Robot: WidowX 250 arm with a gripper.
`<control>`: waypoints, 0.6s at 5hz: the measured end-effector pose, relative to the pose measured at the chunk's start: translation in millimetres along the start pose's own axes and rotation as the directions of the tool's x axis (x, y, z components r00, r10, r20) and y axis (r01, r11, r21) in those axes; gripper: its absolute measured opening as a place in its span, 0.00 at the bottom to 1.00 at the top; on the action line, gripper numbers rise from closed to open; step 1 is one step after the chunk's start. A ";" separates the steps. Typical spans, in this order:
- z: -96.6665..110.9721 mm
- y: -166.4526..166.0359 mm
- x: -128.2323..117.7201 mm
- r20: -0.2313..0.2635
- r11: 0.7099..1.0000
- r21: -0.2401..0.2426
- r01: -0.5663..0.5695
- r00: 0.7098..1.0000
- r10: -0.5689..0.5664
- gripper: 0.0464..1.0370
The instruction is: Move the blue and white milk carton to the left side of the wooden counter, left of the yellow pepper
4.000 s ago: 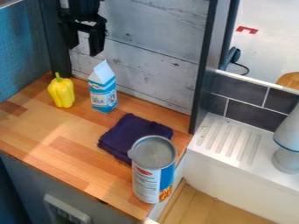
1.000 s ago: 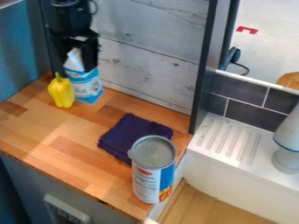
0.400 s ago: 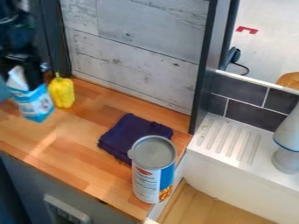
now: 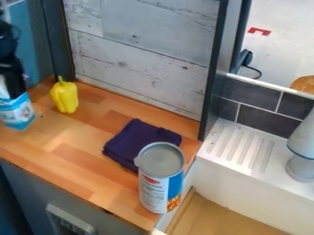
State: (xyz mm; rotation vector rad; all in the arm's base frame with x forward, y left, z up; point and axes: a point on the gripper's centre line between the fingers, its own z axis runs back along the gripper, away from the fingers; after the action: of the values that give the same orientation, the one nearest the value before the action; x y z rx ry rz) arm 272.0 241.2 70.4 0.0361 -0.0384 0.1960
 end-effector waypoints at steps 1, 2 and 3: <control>-11.3 9.0 -4.8 -0.009 1.000 0.010 -0.005 1.000 0.005 0.79; -17.9 7.1 -7.0 -0.005 1.000 0.014 -0.002 1.000 0.002 0.79; -20.5 6.5 -6.8 0.003 1.000 0.018 -0.002 1.000 0.002 0.85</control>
State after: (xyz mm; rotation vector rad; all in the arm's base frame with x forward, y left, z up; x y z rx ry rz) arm 264.8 247.1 49.8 0.0543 -0.0401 0.1984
